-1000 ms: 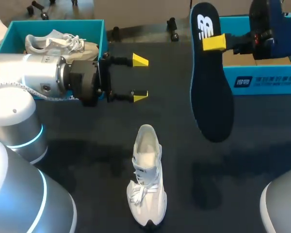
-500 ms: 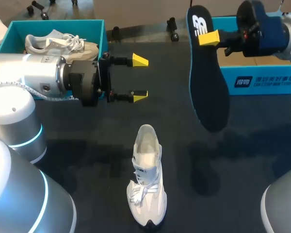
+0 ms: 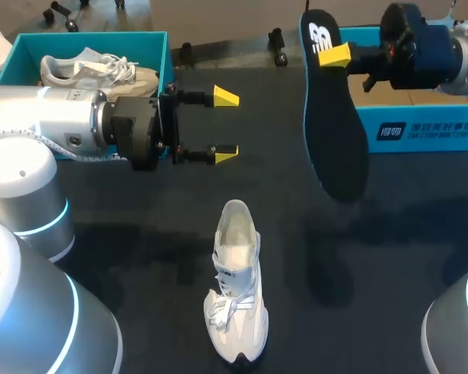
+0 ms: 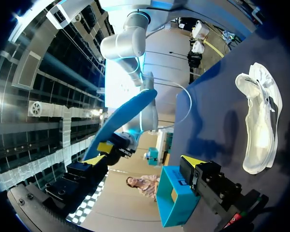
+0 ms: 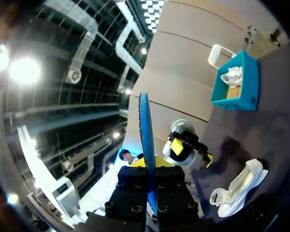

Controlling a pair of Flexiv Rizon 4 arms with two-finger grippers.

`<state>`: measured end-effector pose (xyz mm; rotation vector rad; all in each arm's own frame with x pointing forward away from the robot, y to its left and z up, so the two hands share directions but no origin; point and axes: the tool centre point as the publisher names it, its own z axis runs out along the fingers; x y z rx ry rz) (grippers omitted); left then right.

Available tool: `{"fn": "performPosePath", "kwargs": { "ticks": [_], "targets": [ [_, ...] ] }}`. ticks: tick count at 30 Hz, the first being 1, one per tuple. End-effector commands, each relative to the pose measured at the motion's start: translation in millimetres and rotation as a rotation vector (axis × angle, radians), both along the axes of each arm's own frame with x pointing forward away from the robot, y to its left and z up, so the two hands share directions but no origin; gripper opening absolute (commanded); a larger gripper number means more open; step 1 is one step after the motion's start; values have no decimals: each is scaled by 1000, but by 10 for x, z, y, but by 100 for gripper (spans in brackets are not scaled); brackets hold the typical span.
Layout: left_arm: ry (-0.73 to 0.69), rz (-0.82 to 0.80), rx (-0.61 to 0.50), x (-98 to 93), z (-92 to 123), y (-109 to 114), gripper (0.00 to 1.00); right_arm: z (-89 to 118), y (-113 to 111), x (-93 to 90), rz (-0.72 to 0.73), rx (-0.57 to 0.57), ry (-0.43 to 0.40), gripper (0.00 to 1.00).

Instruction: Take the shoe out of the shoebox, open the shoe tongue, remove and reinsert the insole, then place the shoe into the shoebox

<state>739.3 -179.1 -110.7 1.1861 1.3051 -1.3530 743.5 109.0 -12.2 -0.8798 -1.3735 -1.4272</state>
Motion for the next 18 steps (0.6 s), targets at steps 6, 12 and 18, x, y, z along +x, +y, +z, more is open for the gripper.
{"fn": "performPosePath", "kwargs": {
  "ticks": [6,12,18],
  "targets": [
    [-1,2,0,-4,-4,-13,100,-384,50,299,-31,0,241,0],
    [-1,2,0,-4,-4,-13,100,-509,50,439,-51,-43,376,0],
    [-1,2,0,-4,-4,-13,100,-509,50,439,-51,-43,376,0]
  ]
}}
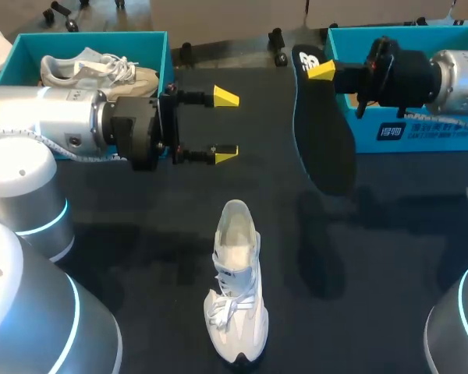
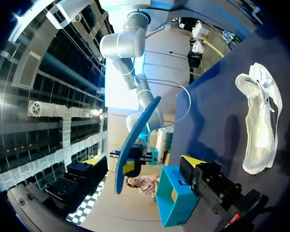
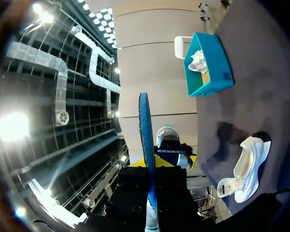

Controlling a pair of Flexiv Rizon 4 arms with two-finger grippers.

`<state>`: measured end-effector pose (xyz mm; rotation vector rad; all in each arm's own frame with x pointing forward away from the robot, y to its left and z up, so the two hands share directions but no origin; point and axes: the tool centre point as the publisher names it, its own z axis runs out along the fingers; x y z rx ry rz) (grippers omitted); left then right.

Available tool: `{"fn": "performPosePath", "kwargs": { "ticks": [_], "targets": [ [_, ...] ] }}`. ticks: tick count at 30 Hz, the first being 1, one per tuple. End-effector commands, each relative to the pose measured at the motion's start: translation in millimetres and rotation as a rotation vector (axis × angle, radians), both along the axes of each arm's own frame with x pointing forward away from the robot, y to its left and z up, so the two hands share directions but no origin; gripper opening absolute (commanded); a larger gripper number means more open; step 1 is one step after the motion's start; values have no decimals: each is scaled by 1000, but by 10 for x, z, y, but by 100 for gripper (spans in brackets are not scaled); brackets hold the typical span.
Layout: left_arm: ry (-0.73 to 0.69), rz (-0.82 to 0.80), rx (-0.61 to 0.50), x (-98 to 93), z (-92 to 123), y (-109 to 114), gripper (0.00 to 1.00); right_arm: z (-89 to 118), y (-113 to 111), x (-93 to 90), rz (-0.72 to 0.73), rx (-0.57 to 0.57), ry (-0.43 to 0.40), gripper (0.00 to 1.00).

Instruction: Take the shoe out of the shoebox, open the shoe tongue, remove and reinsert the insole, then place the shoe into the shoebox

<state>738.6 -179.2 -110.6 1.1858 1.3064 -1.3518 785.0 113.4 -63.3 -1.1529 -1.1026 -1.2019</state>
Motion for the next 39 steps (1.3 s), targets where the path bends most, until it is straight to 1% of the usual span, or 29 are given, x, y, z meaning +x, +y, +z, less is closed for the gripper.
{"fn": "performPosePath", "kwargs": {
  "ticks": [1,9,10,12,16,18,20,23,28,31,38,39],
  "targets": [
    [-1,1,-1,3,-4,-12,100,1,6,24,4,-3,0,0],
    [-1,1,-1,3,-4,-12,100,1,6,24,4,-3,0,0],
    [-1,1,-1,3,-4,-12,100,-20,19,87,-12,-25,44,0],
    [-1,1,-1,3,-4,-12,100,-59,38,205,-32,-39,104,0],
    [-1,1,-1,3,-4,-12,100,-140,43,383,-34,-64,192,0],
    [-1,1,-1,3,-4,-12,100,-173,49,462,-36,-62,200,0],
    [-1,1,-1,3,-4,-12,100,-214,35,501,-40,-55,201,0],
    [-1,1,-1,3,-4,-12,100,-275,33,537,-53,-57,225,0],
    [-1,1,-1,3,-4,-12,100,-411,126,643,-42,-42,241,0],
    [-1,1,-1,3,-4,-12,100,-467,183,677,-32,-40,251,0],
    [-1,1,-1,3,-4,-12,100,-467,183,677,-32,-40,251,0],
    [-17,-2,4,5,-22,-71,100,-467,183,677,-32,-40,251,0]
  ]
}}
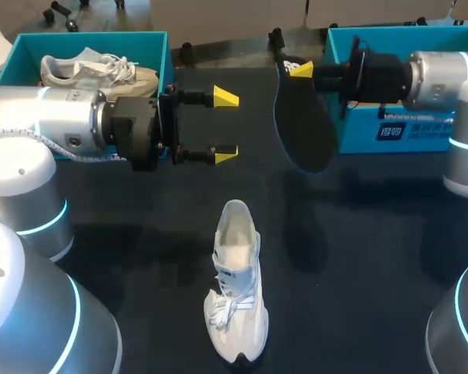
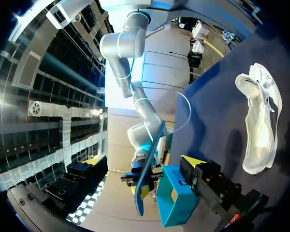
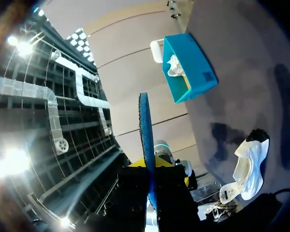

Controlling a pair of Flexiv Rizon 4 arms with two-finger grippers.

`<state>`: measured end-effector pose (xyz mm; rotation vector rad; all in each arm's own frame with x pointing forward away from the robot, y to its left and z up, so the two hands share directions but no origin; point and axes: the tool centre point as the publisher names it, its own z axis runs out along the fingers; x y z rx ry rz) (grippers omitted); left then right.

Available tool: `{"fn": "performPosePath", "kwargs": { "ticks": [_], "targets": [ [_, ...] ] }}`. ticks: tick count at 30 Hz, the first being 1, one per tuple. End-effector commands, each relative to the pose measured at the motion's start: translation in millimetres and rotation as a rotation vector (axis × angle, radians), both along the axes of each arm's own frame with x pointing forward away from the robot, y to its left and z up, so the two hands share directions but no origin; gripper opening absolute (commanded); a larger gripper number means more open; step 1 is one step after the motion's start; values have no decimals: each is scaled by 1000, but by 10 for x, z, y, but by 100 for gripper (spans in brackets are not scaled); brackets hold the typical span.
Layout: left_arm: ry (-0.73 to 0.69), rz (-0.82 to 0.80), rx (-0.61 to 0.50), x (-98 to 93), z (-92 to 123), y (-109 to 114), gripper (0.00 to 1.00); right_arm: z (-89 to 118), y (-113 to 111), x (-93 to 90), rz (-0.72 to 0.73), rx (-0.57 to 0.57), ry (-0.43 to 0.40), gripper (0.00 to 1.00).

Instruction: Take the shoe out of the shoebox, open the shoe tongue, remove and reinsert the insole, then place the shoe into the shoebox

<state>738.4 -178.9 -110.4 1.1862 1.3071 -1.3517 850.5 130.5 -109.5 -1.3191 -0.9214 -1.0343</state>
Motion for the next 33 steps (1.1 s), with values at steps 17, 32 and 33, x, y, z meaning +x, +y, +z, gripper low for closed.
{"fn": "performPosePath", "kwargs": {
  "ticks": [17,32,33],
  "targets": [
    [-110,45,-13,266,-98,-573,100,-4,12,22,4,-1,0,0],
    [-132,67,3,498,-79,-761,83,-4,12,22,4,-1,0,0],
    [-132,66,3,498,-78,-764,80,-4,12,22,4,-1,0,0]
  ]
}}
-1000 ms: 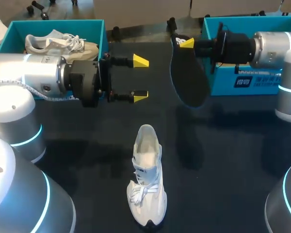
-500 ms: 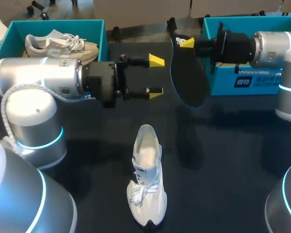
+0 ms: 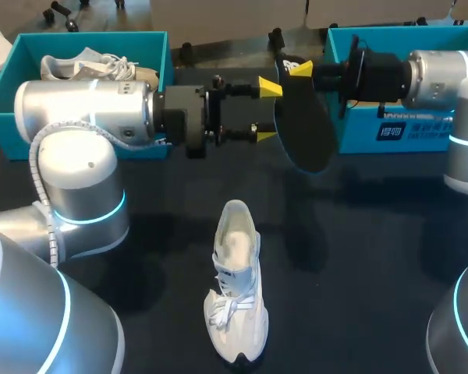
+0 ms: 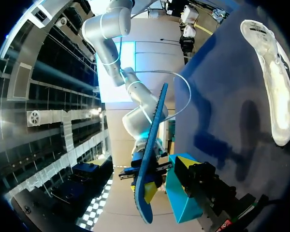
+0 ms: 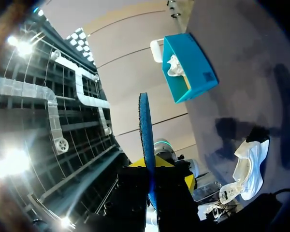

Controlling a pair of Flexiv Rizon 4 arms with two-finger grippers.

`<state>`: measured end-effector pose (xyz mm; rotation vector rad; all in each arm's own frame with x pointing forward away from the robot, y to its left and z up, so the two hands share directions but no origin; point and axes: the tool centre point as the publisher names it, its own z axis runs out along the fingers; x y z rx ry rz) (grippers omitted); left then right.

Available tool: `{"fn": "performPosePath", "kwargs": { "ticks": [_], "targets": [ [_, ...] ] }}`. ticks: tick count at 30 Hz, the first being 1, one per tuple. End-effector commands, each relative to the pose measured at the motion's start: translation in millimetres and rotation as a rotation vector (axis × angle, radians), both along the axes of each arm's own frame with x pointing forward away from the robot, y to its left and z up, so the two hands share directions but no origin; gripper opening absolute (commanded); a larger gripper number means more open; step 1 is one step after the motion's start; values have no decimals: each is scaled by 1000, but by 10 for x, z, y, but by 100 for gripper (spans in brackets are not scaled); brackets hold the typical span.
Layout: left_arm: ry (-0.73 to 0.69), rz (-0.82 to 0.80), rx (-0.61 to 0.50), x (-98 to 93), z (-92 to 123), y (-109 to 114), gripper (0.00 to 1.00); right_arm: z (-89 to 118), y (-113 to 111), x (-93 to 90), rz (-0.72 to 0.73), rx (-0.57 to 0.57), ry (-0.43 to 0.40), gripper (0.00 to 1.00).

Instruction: Take the shoe out of the shoebox, open the shoe tongue, remove and reinsert the insole, then place the shoe into the shoebox

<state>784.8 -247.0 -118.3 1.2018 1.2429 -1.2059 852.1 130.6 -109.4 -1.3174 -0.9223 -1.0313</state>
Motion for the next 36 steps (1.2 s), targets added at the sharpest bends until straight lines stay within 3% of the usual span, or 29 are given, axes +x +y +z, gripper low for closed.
{"fn": "performPosePath", "kwargs": {
  "ticks": [1,2,5,8,36],
  "targets": [
    [-1,-1,3,33,1,-84,79,-6,10,6,1,-1,-1,0],
    [-2,-2,3,33,1,-85,78,-6,10,6,1,-1,-1,0],
    [-4,-5,2,26,8,-85,60,-6,10,6,1,-1,-1,0],
    [-9,-9,1,10,13,-82,50,-6,10,6,1,-1,-1,0],
    [-26,-7,-11,3,95,-203,33,-6,10,6,1,-1,-1,0]
  ]
}}
